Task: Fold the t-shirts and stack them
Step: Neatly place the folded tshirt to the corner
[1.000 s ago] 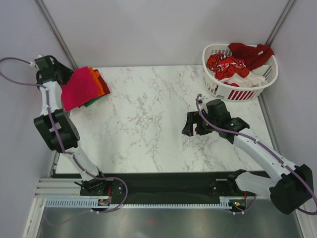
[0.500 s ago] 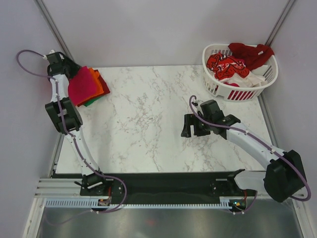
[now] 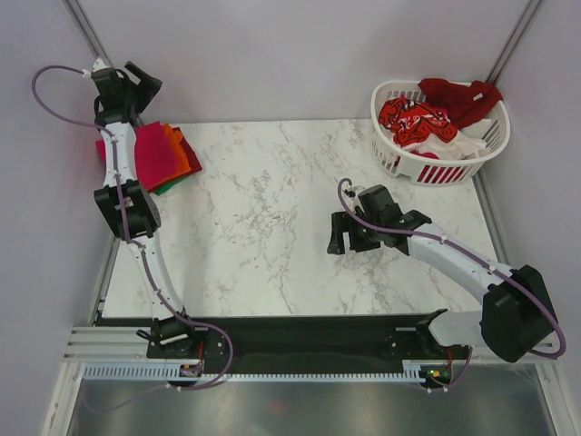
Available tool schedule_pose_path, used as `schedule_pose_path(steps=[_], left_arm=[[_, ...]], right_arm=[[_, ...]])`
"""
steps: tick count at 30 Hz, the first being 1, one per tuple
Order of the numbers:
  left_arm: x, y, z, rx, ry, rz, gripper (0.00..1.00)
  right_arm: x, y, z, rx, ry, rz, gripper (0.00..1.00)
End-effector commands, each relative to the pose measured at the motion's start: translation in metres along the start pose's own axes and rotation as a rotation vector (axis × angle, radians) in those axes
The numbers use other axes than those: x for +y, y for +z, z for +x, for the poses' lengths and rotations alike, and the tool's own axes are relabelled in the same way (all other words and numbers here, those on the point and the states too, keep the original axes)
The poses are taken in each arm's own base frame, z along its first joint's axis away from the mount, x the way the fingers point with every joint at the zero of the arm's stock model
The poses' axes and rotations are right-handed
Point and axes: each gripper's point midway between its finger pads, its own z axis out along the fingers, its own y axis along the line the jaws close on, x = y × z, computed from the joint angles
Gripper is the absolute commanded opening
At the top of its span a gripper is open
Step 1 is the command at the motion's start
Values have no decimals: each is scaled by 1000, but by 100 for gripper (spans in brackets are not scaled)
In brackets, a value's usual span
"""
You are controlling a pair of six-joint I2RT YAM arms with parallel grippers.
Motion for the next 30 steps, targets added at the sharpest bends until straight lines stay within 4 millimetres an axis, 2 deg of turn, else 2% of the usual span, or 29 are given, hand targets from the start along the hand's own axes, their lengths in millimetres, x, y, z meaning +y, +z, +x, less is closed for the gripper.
schedule_pose_path(steps=[1,2,3,4,5,6,7,8,9,10,11,12,13,14,15,16,18,19,21,22,24,25,26,27,28,30], left_arm=[[-133,-87,-86,-219,24,227,100],[-142,-95,-87,-229,36,231,100],[-164,-122,-100,-266,62,263,100],[-180,-133,-96,-263,73,285,100],[-181,-135,-83,-233,76,282,100],[-202,-166,-92,-258,91,317,100],[-216,-176,-78,-238,102,340,100],[-215,-178,-59,-198,111,328,100],[-232,-209,-61,-212,127,361,100],[-248,-225,-47,-195,140,392,100],[-241,-224,-22,-145,174,378,100],[-260,-259,-20,-159,194,430,100],[-258,-262,13,-92,218,436,100],[-257,-271,25,-76,265,445,100],[-265,-305,24,-97,282,488,100],[-246,-301,55,-17,295,476,100],[-233,-324,73,13,392,524,100],[-223,-356,86,21,432,571,100],[-209,-383,84,-44,467,565,100],[-197,-412,83,-109,483,570,100],[-180,-432,77,-190,476,531,100],[-158,-427,81,-216,451,454,100],[-154,-451,74,-282,435,462,100],[-145,-455,73,-306,416,436,100],[-129,-450,78,-315,394,383,100],[-115,-464,74,-375,374,352,100]], right_arm=[[15,-18,-17,-101,-18,-20,87],[15,-22,-17,-107,-9,-13,87],[18,-26,-15,-115,-14,-18,87],[22,-33,-17,-136,-17,-27,87],[22,-37,-16,-145,-15,-26,87],[24,-41,-15,-152,-18,-28,87],[26,-48,-17,-173,-18,-35,88],[25,-52,-16,-177,-18,-32,87],[29,-60,-18,-197,-22,-41,88],[30,-64,-19,-208,-24,-42,88],[30,-69,-18,-210,-26,-42,88],[33,-78,-21,-237,-30,-52,88],[35,-83,-22,-248,-30,-55,88],[36,-87,-21,-249,-33,-57,88],[39,-97,-24,-276,-41,-69,88],[40,-101,-25,-287,-44,-73,89],[45,-116,-26,-317,-51,-94,89],[47,-121,-26,-326,-51,-100,89],[52,-135,-26,-362,-54,-125,89],[53,-139,-26,-372,-47,-132,90],[55,-151,-25,-407,-41,-153,91],[57,-154,-25,-415,-30,-165,91],[59,-159,-24,-427,-28,-178,91],[60,-161,-24,-432,-20,-185,91],[62,-164,-22,-434,-17,-198,91],[68,-174,-21,-452,-9,-230,91]])
